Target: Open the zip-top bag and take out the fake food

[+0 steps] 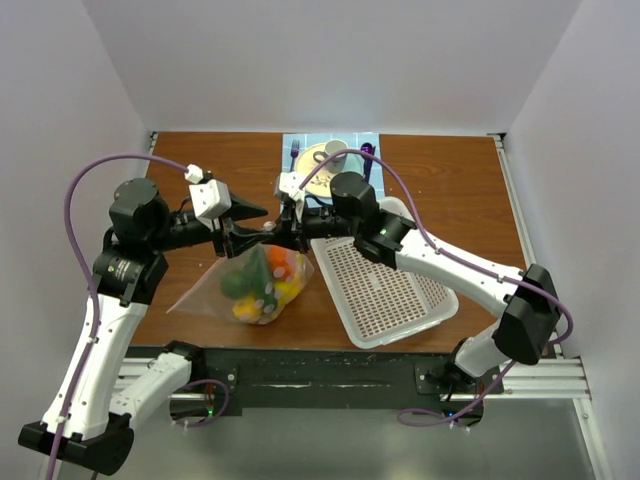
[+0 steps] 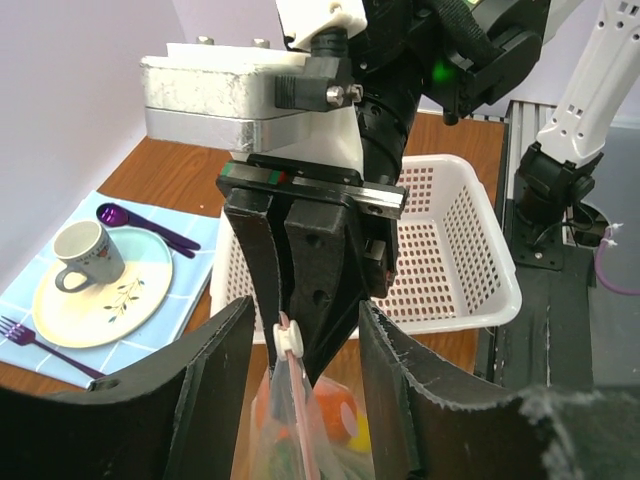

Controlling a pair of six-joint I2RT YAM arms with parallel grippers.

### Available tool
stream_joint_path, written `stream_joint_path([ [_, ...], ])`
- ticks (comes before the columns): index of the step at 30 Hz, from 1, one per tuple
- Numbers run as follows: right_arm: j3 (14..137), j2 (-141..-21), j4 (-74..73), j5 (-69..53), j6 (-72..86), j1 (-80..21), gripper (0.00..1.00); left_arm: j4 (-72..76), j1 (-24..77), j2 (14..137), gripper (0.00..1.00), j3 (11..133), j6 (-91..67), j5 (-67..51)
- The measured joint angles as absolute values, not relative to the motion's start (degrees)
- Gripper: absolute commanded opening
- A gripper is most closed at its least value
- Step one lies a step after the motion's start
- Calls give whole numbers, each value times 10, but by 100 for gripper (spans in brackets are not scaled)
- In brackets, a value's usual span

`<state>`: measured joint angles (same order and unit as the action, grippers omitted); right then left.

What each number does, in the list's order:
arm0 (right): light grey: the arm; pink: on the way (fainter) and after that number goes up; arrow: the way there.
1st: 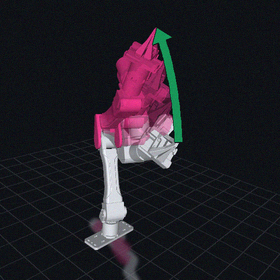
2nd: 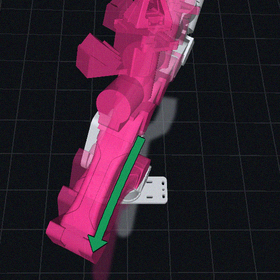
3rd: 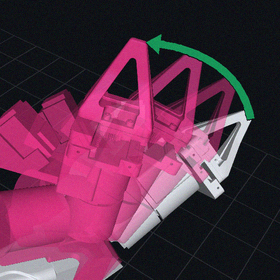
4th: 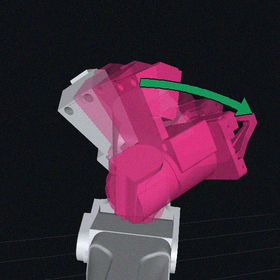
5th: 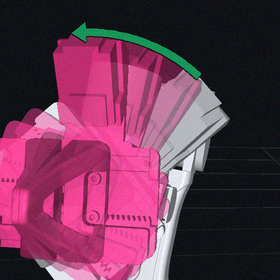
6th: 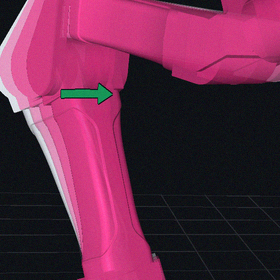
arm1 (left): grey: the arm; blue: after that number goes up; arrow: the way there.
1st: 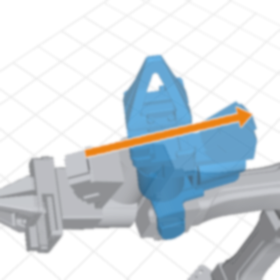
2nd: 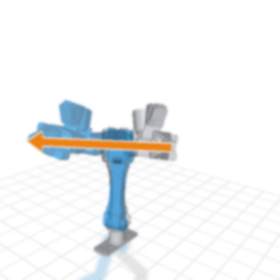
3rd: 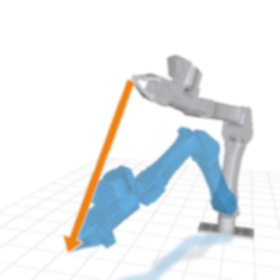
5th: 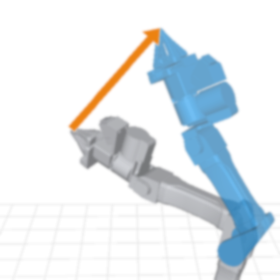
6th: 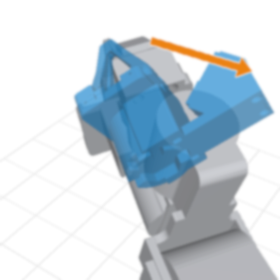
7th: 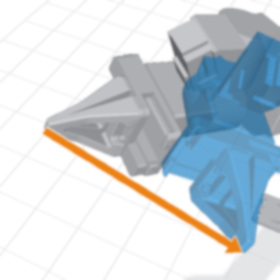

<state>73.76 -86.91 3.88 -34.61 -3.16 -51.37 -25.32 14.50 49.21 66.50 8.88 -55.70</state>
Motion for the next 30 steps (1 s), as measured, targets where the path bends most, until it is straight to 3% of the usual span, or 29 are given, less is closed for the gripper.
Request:
stream_joint_path([
  [14,749,-871,32,-345,-32,-515,0,-284,147,491,41,661,118,-541],
  [30,750,-871,30,-340,-31,-517,0,-295,150,517,4,667,126,-527],
])
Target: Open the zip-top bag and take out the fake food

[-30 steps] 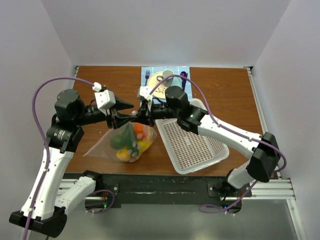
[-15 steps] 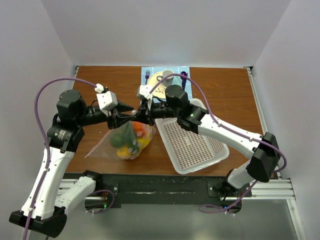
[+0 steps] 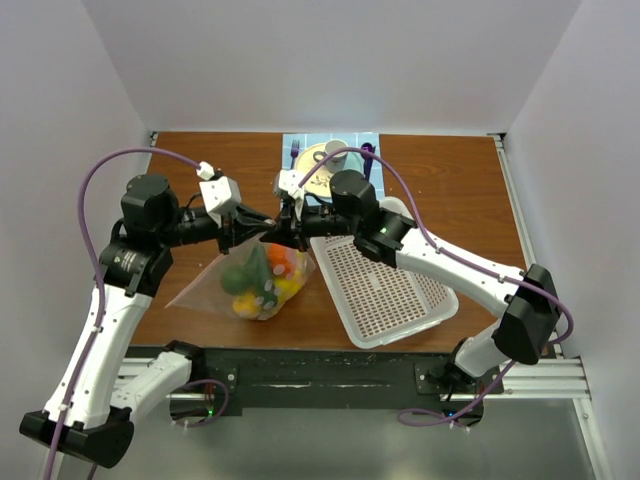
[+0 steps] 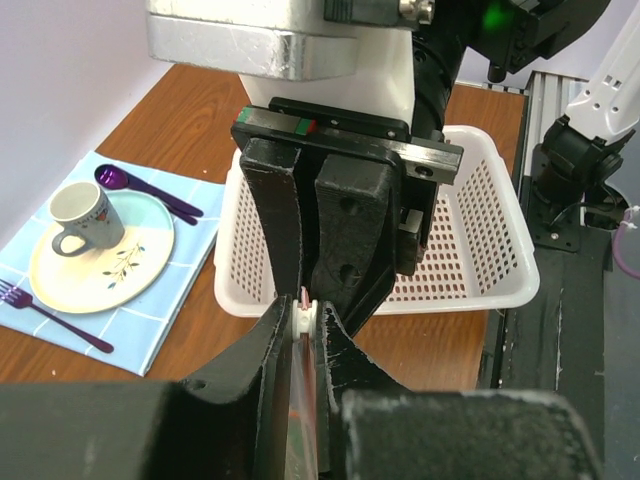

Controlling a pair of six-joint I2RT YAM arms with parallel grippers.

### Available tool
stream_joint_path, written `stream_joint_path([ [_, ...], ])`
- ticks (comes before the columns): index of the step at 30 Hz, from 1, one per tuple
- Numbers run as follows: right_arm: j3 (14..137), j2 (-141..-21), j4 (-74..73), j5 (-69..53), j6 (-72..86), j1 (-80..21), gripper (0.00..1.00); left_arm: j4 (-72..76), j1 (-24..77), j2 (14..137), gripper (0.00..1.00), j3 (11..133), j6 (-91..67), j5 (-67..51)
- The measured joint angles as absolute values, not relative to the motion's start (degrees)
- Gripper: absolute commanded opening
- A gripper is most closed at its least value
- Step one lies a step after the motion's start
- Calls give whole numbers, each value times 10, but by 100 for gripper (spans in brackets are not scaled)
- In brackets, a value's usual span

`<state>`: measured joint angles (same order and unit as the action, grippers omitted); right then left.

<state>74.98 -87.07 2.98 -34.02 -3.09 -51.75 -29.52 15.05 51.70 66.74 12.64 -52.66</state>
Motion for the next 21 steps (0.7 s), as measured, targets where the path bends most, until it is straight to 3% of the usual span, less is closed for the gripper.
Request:
stream_joint_path([
  [21,686,-833,113,-260,-5,-487,0,-426,158,548,0,749,236,-429],
])
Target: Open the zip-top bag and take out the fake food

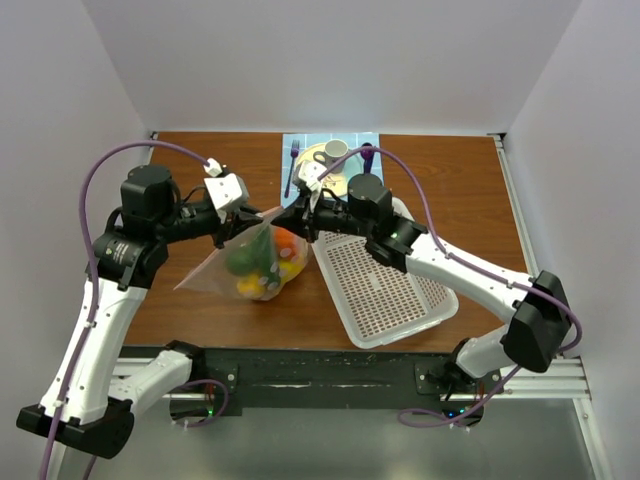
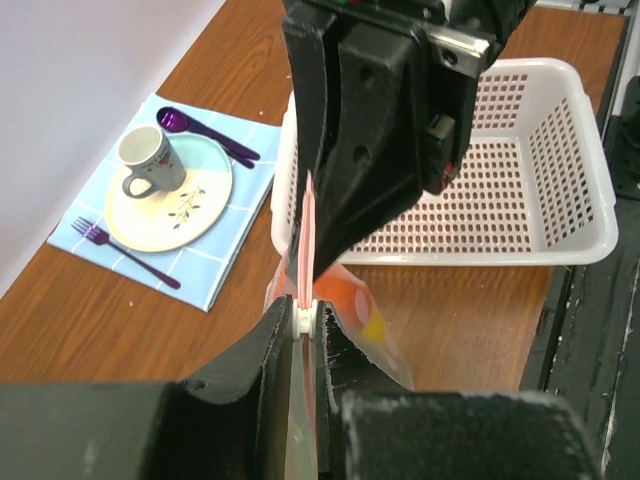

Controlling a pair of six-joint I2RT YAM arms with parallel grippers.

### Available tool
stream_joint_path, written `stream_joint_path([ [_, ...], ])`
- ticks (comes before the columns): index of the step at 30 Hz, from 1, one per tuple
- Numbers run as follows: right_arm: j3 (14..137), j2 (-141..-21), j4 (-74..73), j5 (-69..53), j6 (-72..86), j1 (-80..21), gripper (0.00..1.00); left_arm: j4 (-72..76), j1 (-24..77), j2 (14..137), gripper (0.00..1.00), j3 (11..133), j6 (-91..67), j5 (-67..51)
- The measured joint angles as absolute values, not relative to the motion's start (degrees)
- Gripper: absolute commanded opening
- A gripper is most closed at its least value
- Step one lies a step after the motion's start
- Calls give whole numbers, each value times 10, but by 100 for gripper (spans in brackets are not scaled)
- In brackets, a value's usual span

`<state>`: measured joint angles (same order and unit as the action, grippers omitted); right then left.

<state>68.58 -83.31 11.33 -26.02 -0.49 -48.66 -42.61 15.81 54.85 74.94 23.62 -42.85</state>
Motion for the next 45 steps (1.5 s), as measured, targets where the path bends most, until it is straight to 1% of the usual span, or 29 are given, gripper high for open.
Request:
stream_joint_path([
  [8,639,-819,167,-184,28,-477,0,-464,158,540,0,749,264,-384],
  [15,599,-818,220,-97,52,-472,0,-489,158,534,0,742,267,-307],
  [21,584,-818,236,-36,57,-460,0,-492,158,486,0,713,290,-222],
  [29,549,-803,245,1,66,-434,0,-491,157,466,0,705,319,-132],
  [34,520,-768,242,3,67,-431,0,-482,156,468,0,674,322,-118],
  [35,518,-764,239,0,67,-430,3,-480,155,468,0,669,322,-119],
  [37,516,-757,235,-4,69,-429,25,-481,155,471,0,665,321,-124],
  [38,516,-756,231,-10,72,-427,56,-481,154,472,0,665,321,-128],
  [39,516,-755,227,-12,76,-425,65,-481,154,474,0,665,319,-131],
  [40,516,-754,219,-16,83,-422,68,-482,152,476,0,665,315,-136],
  [41,518,-752,204,-23,86,-418,69,-484,150,481,0,665,310,-144],
  [45,556,-741,114,-47,101,-414,67,-492,150,506,0,688,289,-179],
])
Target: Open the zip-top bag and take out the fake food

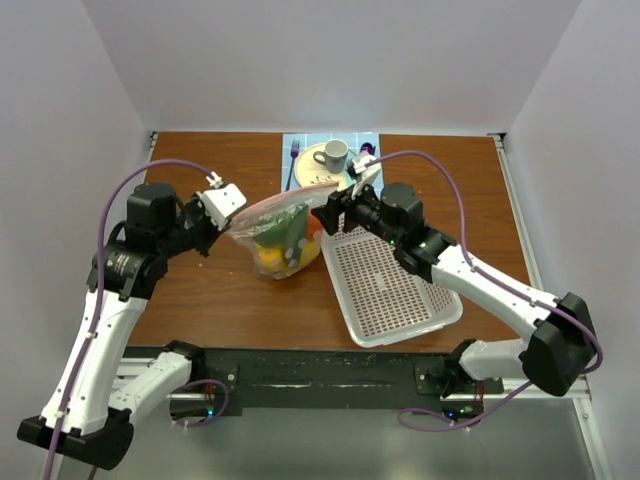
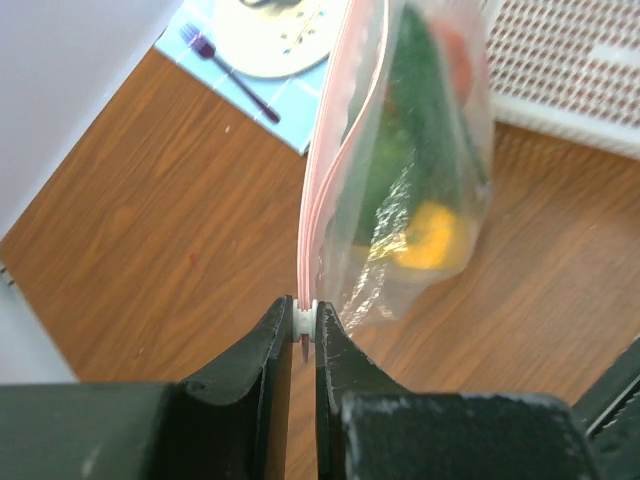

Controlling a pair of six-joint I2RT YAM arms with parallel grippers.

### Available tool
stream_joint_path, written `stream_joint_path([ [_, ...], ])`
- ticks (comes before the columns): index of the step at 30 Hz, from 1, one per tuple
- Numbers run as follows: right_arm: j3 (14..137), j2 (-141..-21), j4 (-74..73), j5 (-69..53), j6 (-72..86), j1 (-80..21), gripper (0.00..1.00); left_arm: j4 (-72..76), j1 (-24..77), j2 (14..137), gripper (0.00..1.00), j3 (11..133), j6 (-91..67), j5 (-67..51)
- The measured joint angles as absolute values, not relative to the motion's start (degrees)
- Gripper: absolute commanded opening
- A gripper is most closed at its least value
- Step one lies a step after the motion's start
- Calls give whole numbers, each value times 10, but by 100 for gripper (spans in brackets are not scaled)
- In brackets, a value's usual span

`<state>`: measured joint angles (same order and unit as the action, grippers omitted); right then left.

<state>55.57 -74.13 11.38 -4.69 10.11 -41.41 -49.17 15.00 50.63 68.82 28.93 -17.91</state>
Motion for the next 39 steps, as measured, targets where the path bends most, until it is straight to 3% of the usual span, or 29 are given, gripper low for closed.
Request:
stream_joint_path([
  [12,764,-705,-42,-98,105,-498,52,-516,150,558,0,805,236,-328],
  [19,821,-779,-92,-93,101,-526,35,-543,150,554,0,806,238,-380],
  [32,878,-844,-131,-45,98,-526,33,-596,150,544,0,806,293,-444],
  [39,941,-860,-136,-43,83,-526,27,-611,150,537,0,799,312,-454],
])
